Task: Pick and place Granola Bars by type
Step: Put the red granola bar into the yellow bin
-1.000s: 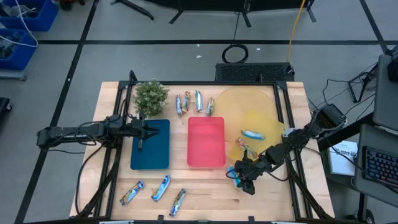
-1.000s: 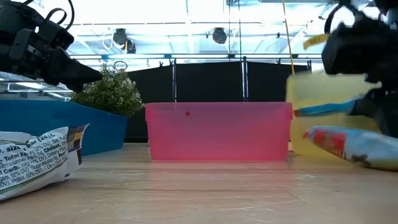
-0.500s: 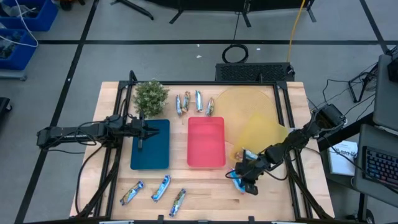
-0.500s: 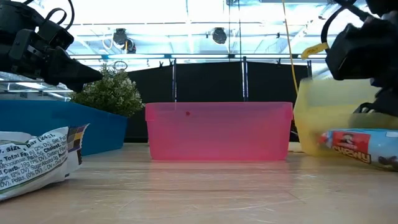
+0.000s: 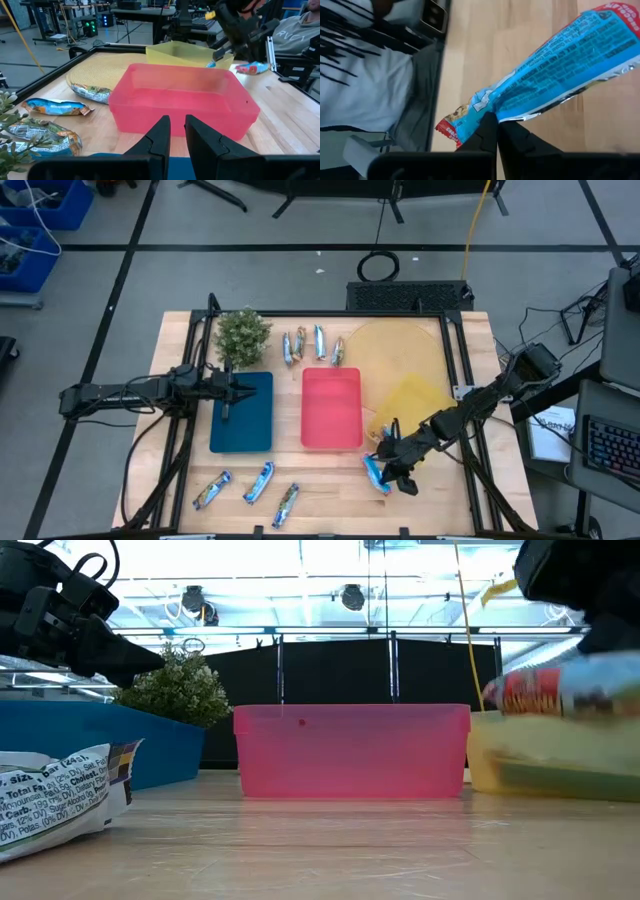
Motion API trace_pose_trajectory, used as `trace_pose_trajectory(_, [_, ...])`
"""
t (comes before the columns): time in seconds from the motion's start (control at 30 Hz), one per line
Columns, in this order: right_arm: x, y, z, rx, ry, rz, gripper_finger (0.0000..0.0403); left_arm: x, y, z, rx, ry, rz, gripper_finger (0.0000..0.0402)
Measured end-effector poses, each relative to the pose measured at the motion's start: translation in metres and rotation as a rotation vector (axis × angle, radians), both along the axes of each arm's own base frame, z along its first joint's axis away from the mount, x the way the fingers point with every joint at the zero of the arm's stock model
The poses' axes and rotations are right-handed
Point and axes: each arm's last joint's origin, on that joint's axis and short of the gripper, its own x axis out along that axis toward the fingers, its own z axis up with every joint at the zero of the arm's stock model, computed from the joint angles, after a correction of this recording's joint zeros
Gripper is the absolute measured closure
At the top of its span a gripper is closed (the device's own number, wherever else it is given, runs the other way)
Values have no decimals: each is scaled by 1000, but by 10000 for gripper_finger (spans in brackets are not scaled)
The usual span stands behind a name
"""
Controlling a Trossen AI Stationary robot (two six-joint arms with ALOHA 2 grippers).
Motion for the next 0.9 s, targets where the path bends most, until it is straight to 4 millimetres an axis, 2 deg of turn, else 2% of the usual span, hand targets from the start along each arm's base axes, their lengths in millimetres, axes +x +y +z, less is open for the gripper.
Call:
trace_pose_trajectory(0.2, [-11,-9,33,-25,-146,-21,403,0,0,0,-2,0,0,334])
trace_pose_trajectory(0.37, [-38,-31,52,-158,-110,-130,403,0,0,0,-1,1,0,334])
trace_pose_trajectory(0.6, [-82,-69,42,-378,265,-401,403,0,0,0,5,1,-1,334])
trace_pose_trajectory(0.73, [-86,-75,38,-414,333,-454,397,0,0,0,5,1,-1,334])
trace_pose_trajectory(0.9, [-83,-73,38,-388,333,-429,352,0,0,0,5,1,-1,334])
